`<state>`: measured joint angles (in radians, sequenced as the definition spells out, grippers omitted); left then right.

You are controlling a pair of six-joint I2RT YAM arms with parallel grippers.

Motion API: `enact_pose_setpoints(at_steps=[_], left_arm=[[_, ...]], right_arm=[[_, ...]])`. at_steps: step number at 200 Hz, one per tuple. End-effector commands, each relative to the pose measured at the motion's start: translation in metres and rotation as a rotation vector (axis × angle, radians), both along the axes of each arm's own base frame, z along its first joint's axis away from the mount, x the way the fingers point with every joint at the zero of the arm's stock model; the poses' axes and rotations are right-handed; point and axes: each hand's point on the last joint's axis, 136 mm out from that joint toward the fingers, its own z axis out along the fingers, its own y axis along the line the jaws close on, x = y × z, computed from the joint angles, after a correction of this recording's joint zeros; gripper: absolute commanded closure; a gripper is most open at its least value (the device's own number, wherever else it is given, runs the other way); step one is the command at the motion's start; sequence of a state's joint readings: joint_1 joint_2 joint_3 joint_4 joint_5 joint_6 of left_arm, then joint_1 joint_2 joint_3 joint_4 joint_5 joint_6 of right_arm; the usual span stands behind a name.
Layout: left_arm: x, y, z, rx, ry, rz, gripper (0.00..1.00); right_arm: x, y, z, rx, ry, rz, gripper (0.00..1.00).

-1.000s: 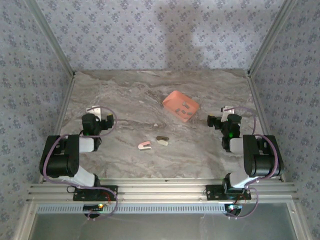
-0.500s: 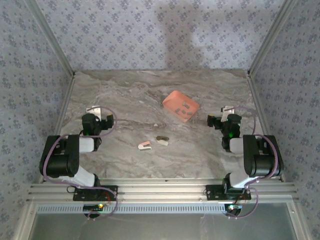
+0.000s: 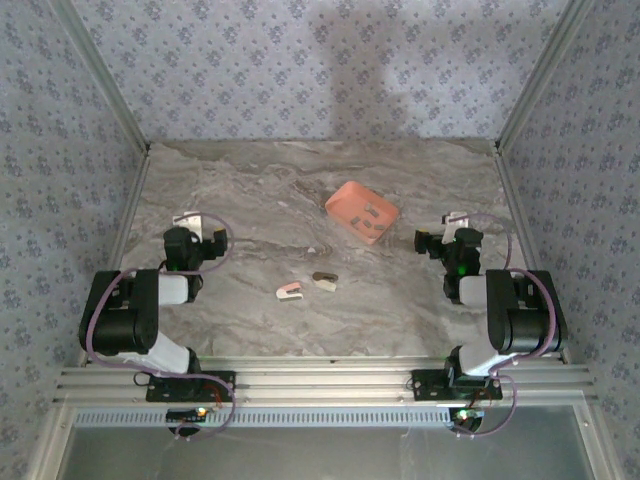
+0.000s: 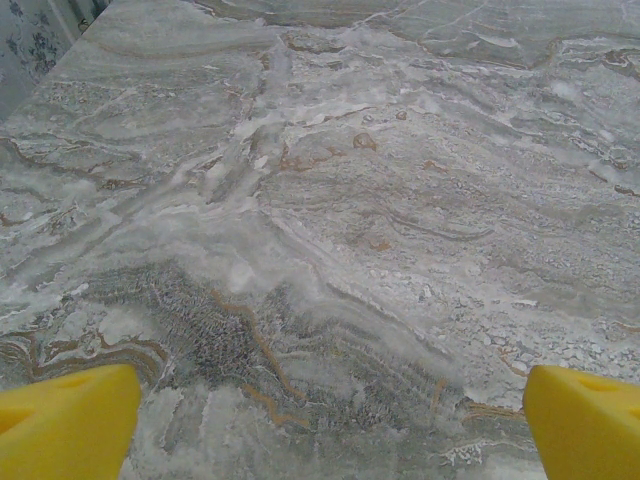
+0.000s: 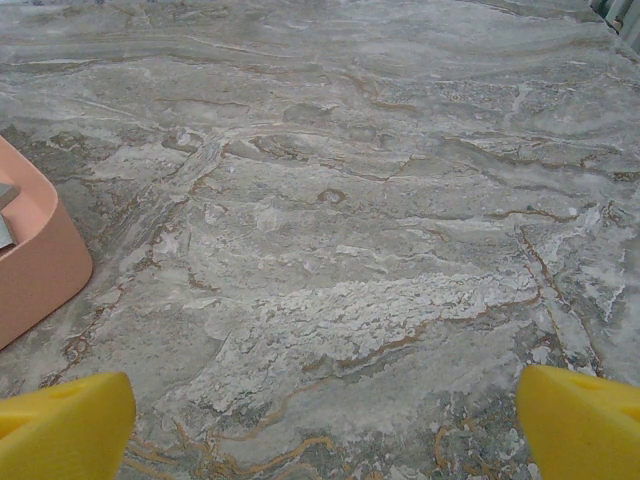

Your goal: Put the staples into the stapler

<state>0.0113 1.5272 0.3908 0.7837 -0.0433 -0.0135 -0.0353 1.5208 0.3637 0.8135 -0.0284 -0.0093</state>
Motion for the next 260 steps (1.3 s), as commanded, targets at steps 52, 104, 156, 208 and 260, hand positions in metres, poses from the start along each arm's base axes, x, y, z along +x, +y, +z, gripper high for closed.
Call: enact_pose_setpoints(at_steps=[52, 104, 156, 208, 260], left_arm=[[0.01, 0.004, 0.013, -0.01, -0.047, 0.019, 0.02], [0.004, -0.013, 0.058, 0.01, -0.01, -0.035, 0.1], [-0.053, -0.141, 0.103, 0.132, 0.188, -0.545, 0.19], [-0.149, -0.197, 0.055, 0.435, 0.504, -1.03, 0.26], [-0.188, -0.205, 0.013, 0.613, 0.606, -1.238, 0.26]], right_arm=[[0.007, -0.007, 0.011, -0.001, -0.043, -0.007, 0.0], [-0.007, 0.018, 0.062, 0.103, 0.041, 0.085, 0.0], [-0.064, 0.096, 0.095, 0.239, 0.102, 0.205, 0.0], [-0.103, 0.156, 0.084, 0.411, 0.111, 0.284, 0.0], [-0.111, 0.172, 0.075, 0.423, 0.143, 0.327, 0.0]])
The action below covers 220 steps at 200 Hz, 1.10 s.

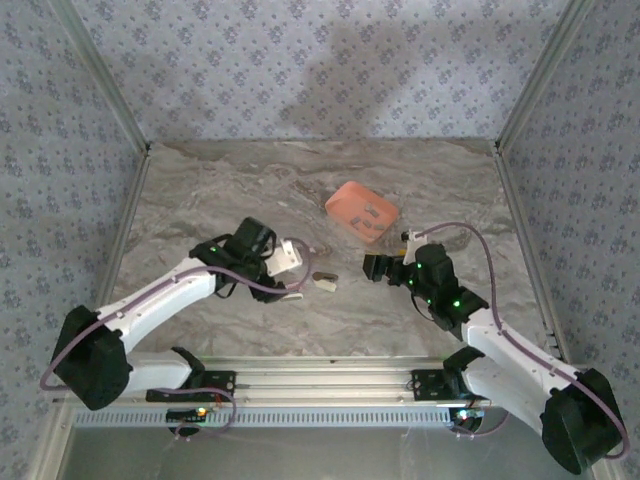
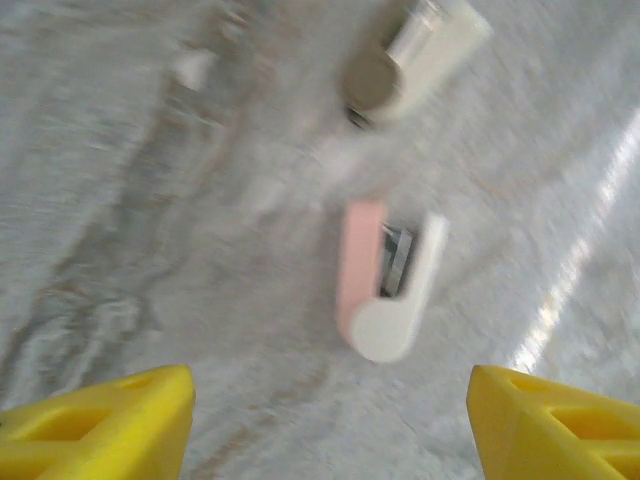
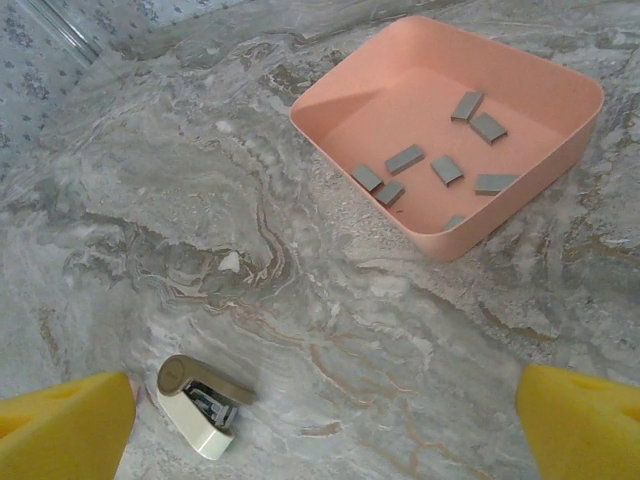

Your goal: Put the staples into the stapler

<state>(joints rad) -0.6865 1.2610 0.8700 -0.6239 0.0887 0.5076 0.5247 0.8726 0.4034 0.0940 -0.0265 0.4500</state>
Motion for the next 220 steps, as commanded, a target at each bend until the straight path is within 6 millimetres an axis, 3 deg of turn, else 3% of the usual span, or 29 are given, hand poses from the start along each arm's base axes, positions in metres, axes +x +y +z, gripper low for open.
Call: enact_pose_setpoints(at_steps=[1, 16, 60, 149, 220], left_arm=[[-0.022, 0.008, -0.02, 0.107, 0.046, -0.126, 0.26], [-0.028, 0.005, -0.029, 0.122, 0.058, -0.173, 0.26], [-0.008, -0.002, -0.047, 0.163, 0.04, -0.133, 0.25], [-0.001, -0.019, -0.081, 0.165, 0.125, -0.15, 0.27], [0.003, -0.032, -0.083, 0.102, 0.153, -0.157, 0.46]], right_arm=[[0.002, 0.001, 0.001, 0.028, 0.009, -0.026, 0.0], [0.002, 0.004, 0.002, 0.032, 0.01, -0.012, 0.0], [-0.001, 0.013, 0.001, 0.049, 0.024, 0.021, 0.0], [-0.003, 0.021, 0.004, 0.043, 0.011, 0.071, 0.0], [-0.008, 0.021, -0.002, 0.037, 0.028, 0.085, 0.0]])
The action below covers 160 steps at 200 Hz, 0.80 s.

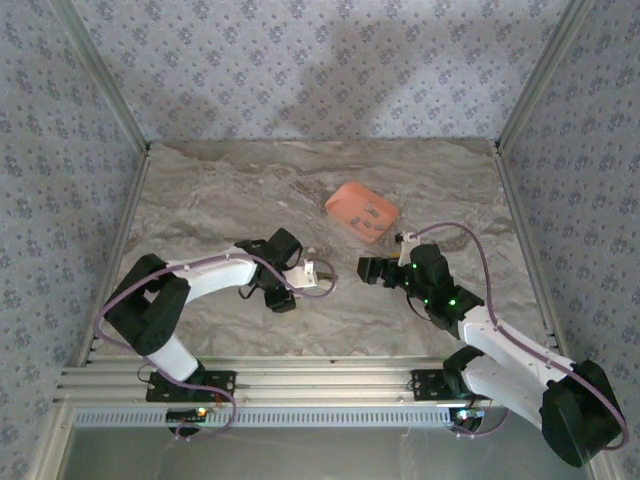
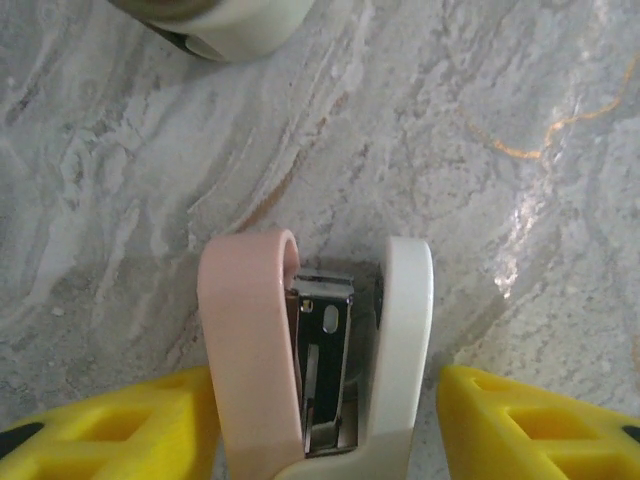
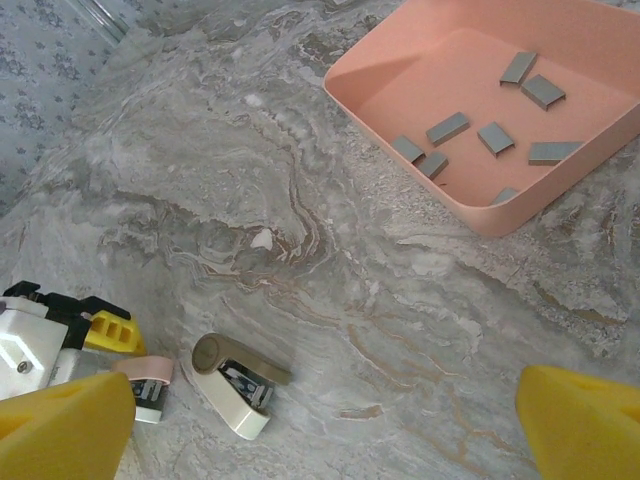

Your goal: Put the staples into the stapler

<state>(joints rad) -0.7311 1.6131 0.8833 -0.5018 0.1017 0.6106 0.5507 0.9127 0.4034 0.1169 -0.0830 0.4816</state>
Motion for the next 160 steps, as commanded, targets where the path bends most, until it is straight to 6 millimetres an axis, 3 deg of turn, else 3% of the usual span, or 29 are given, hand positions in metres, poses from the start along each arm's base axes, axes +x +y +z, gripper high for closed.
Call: enact_pose_setpoints(at_steps=[1, 74, 160], left_arm=[[0.002, -0.01, 0.004, -0.051, 0.016, -0.007, 0.47], [0.009, -0.009, 0.018, -0.11, -0.027, 0.046, 0.66], [0.017, -0.007, 0.056, -0.283, -0.172, 0.162, 0.69]], right_arm=[[-0.001, 0.004, 0.005, 0.001, -0.016, 0.024, 0.0], [-0.004, 0.005, -0.003, -0.004, 0.009, 0.035, 0.0], [0.001, 0.023, -0.001, -0.017, -0.004, 0.076, 0.0]])
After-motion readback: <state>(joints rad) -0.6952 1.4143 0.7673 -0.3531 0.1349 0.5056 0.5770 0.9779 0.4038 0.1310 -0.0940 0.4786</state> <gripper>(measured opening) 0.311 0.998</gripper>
